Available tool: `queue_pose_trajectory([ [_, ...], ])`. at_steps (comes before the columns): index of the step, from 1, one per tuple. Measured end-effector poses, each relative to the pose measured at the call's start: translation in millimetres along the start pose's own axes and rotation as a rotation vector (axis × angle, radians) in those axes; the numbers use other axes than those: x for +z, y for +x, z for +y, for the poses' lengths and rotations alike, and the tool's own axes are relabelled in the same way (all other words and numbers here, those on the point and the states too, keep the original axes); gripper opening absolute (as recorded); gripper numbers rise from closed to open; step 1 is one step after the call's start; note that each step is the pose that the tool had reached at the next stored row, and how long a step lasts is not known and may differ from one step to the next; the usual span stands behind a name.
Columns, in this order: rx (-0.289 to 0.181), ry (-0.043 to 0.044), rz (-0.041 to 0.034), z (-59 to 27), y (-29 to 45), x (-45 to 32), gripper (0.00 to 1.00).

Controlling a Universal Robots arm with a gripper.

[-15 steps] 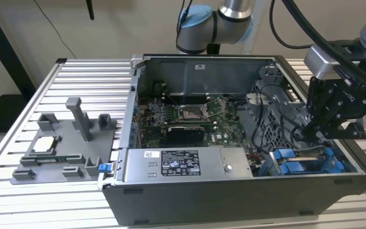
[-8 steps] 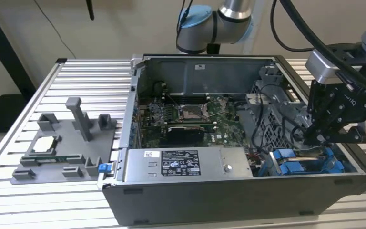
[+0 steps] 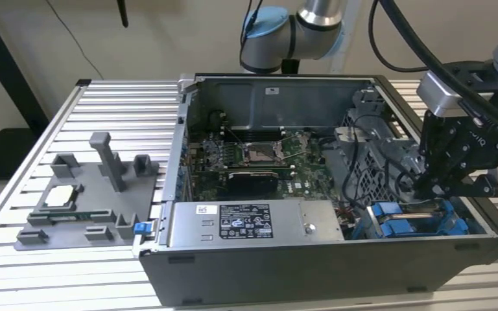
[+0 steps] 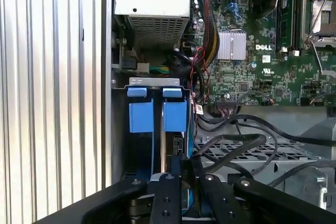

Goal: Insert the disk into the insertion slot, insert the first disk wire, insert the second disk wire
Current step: 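Insert the first disk wire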

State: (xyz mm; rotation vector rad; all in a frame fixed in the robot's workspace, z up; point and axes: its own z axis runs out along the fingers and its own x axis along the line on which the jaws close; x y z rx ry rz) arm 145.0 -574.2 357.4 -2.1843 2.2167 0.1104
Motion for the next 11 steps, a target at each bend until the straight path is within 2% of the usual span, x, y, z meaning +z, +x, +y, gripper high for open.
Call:
queue_pose_trajectory([
  [11,0.0,0.0,-0.0001,0.0,4.0,0.5,0.0],
])
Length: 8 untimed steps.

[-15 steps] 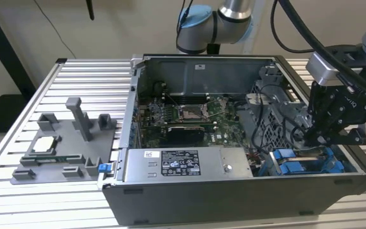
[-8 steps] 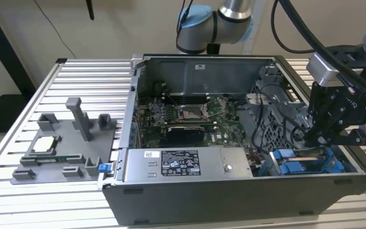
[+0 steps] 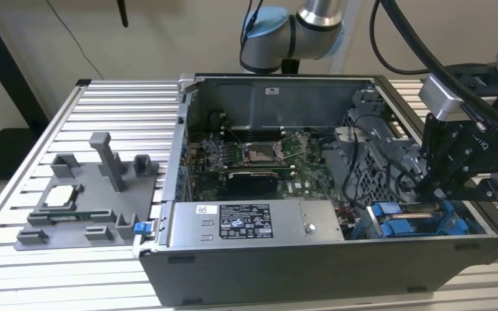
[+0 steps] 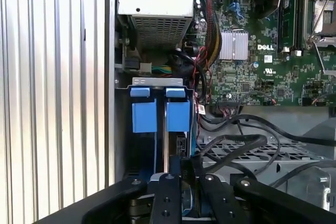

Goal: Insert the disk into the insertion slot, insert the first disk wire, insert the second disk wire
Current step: 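Insert the first disk wire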

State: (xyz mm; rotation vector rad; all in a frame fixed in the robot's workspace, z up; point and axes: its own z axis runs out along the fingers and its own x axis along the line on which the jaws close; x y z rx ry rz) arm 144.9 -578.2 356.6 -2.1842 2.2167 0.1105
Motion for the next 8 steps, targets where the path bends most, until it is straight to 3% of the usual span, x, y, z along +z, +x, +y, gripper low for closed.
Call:
queue_pose_trajectory([
  [8,0.0,0.0,0.0,-0.1,2.5,0.2,0.0],
])
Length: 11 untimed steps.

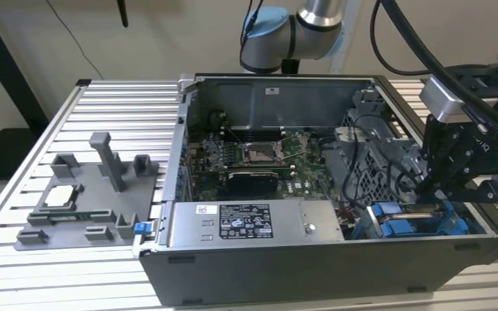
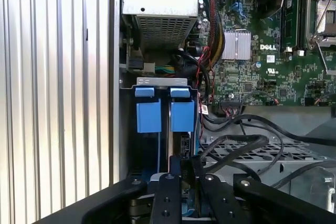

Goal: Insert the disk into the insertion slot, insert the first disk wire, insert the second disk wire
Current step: 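Insert the first disk wire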

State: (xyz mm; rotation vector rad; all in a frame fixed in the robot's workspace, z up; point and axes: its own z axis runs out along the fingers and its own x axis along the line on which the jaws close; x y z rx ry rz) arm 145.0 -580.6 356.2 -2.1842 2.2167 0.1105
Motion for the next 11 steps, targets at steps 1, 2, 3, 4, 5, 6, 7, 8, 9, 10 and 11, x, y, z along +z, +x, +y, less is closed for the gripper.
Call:
queue_pose_trajectory([
  [1,0.0,0.0,0.0,0.0,0.0,0.1,0.0],
  [2,0.0,0.0,0.0001,0.0,0.1,0.3,0.0],
  [3,0.0,0.0,0.0003,-0.1,0.1,0.5,0.0],
  [4,0.0,0.0,0.0005,-0.4,0.1,0.8,0.0],
  [5,0.0,0.0,0.0005,-0.7,0.2,1.1,0.0],
  [6,0.0,0.0001,0.0005,-1.4,0.2,1.4,0.0],
  [7,0.0,0.0001,0.0004,-2.4,0.1,1.7,0.0],
  [8,0.0,0.0001,0.0002,-3.6,0.1,2.1,0.0],
  [9,0.0,0.0001,0.0004,-4.8,0.1,2.3,0.0],
  [10,0.0,0.0001,0.0002,-5.8,0.1,2.6,0.0],
  [11,0.0,0.0001,0.0003,-6.4,0.1,2.7,0.0],
])
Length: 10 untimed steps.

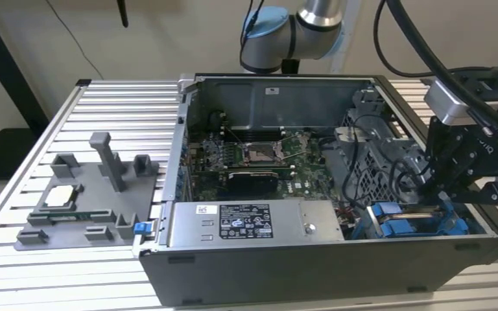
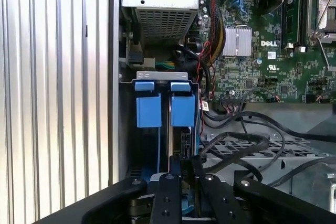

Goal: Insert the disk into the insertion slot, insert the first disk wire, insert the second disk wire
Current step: 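Insert the first disk wire, then insert the second disk wire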

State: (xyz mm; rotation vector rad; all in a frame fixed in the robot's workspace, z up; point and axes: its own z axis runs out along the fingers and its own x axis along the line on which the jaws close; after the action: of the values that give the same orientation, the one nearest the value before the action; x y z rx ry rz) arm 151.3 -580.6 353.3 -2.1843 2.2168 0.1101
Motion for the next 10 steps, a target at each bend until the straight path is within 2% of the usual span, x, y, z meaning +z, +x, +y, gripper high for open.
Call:
queue_pose_trajectory([
  [10,0.0,0.0,0.0002,-1.1,0.1,1.0,0.0],
])
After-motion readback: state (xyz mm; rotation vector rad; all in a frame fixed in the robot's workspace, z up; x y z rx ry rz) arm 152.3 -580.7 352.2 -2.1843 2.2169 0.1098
